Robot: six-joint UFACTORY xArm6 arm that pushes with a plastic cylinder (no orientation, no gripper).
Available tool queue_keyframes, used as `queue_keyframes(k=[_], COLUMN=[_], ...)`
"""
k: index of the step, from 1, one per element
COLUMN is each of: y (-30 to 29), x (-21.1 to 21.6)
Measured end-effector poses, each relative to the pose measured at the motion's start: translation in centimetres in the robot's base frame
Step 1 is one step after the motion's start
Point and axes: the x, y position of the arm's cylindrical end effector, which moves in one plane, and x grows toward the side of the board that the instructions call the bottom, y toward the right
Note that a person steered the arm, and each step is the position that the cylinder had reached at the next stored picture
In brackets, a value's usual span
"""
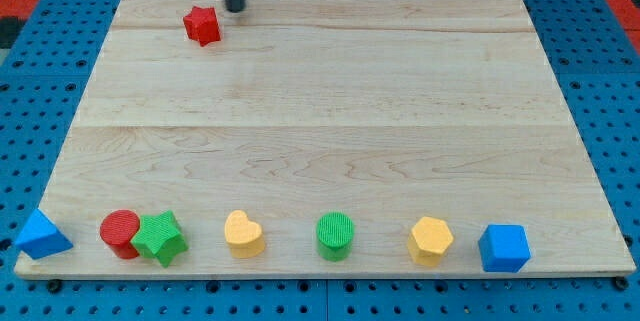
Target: Place the red star near top to the yellow hexagon
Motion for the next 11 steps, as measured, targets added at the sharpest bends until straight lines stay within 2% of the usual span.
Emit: queue_keyframes(k=[1,4,6,9,11], y=[-2.9,9.5,16.1,22.3,24.0], x=[2.0,7.9,9.2,12.3,18.2])
